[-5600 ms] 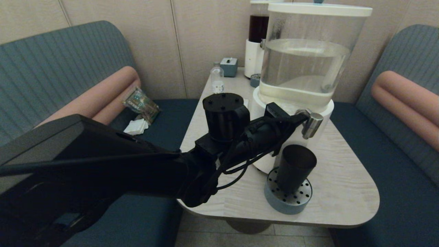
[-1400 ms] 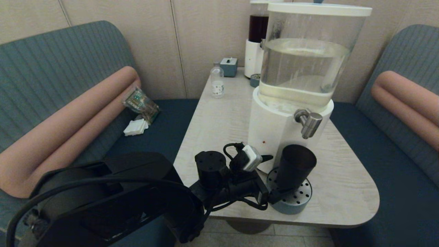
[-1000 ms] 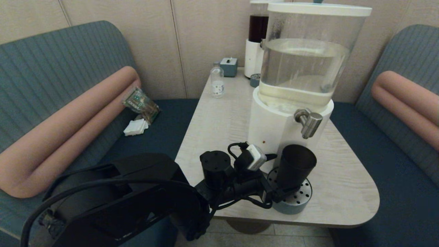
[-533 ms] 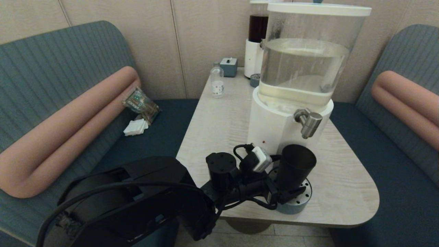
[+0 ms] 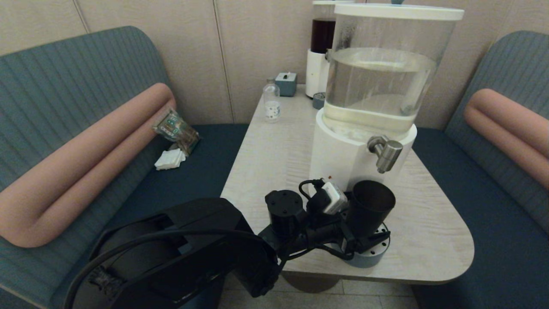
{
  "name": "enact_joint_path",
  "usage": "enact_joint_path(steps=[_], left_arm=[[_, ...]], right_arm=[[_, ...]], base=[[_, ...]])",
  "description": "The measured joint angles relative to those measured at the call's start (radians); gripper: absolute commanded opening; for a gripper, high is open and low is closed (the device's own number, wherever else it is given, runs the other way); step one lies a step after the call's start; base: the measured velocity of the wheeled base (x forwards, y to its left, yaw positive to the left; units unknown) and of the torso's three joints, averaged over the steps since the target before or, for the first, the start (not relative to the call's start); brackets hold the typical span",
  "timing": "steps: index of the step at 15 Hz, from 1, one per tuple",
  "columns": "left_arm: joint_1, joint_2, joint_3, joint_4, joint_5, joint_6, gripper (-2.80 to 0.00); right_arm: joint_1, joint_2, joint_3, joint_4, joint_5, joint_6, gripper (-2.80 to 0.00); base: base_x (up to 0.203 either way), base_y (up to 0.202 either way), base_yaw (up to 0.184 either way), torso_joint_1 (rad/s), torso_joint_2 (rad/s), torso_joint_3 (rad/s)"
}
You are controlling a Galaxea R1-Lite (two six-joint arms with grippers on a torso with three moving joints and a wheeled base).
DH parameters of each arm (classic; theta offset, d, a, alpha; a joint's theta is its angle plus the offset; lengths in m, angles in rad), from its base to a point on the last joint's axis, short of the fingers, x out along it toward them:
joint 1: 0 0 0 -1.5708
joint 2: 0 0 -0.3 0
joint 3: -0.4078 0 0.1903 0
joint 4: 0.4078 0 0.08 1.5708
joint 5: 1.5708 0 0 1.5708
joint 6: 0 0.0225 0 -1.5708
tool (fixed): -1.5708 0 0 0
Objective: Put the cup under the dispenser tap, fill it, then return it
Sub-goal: Place the cup next to the water dispenser
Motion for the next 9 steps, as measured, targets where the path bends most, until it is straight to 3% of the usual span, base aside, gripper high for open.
enact_joint_path(steps=[2,3,4,9], left_arm=[[0.000,0.012,-0.010,0.001,0.001,0.000,0.00],[-0.001,0.017,-0.014,0.001,0.002,0.000,-2.11],[-0.001,0.022,-0.018,0.002,0.006,-0.001,-2.80],[-0.007,0.035,-0.036,0.000,0.010,-0.003,-2.80]], right_arm=[[0.000,0.000,0.000,0.000,0.000,0.000,-2.80],[0.000,0.000,0.000,0.000,0.000,0.000,-2.80],[0.000,0.000,0.000,0.000,0.000,0.000,-2.80],[0.000,0.000,0.000,0.000,0.000,0.000,-2.80]], base=[[0.000,0.000,0.000,0.000,0.00,0.000],[0.000,0.000,0.000,0.000,0.00,0.000],[0.000,0.000,0.000,0.000,0.00,0.000],[0.000,0.000,0.000,0.000,0.00,0.000]])
